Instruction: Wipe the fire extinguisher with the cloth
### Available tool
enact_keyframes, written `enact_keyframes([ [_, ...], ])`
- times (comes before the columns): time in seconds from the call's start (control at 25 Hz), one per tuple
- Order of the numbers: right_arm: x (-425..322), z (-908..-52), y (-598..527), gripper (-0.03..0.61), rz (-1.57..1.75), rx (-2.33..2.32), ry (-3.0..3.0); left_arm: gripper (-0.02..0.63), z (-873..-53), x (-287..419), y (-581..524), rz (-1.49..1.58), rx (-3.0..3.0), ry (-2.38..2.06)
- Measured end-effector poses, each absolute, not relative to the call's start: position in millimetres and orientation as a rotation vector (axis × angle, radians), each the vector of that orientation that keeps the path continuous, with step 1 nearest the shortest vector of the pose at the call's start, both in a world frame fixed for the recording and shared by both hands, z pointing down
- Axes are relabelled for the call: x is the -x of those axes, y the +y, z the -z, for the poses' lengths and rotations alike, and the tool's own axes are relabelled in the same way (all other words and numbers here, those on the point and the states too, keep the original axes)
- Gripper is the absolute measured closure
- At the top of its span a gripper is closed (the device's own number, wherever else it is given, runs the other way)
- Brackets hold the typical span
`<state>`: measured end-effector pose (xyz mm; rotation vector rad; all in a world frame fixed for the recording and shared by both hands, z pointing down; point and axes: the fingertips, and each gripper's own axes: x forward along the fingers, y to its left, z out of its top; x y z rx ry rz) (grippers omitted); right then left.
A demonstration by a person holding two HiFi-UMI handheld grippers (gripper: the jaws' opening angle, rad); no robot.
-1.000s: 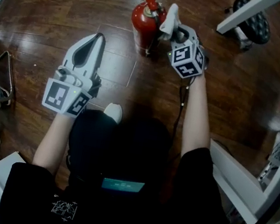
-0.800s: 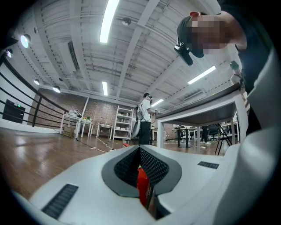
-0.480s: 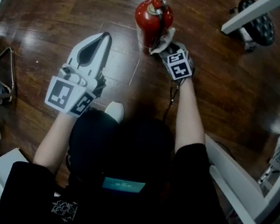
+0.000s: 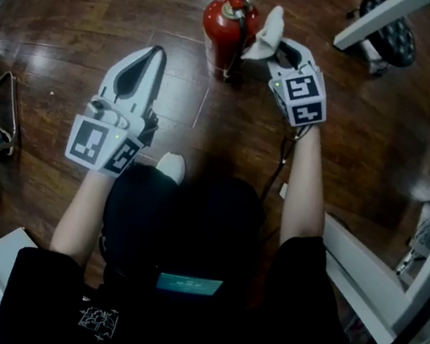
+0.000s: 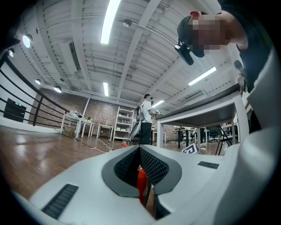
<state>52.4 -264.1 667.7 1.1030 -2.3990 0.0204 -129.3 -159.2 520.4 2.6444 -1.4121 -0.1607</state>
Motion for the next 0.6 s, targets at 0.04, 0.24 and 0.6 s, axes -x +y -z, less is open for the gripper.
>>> enact_keyframes([
  [0.04,-49,-661,-262,0.479,0.016,-1.096,-2.386,0.611,-521,129,-158,0.161,-2.643,-1.412],
  [0.24,-22,-660,-253,0.479,0.091,-1.024,-2.344,0.611,-521,128,-158,0.155,-2.643,-1.412],
  [0.6,-14,-782,-237,0.480,-0.243,-0.958,-2.279,0.611,-522,125,-157,0.154,-2.639,-1.415],
])
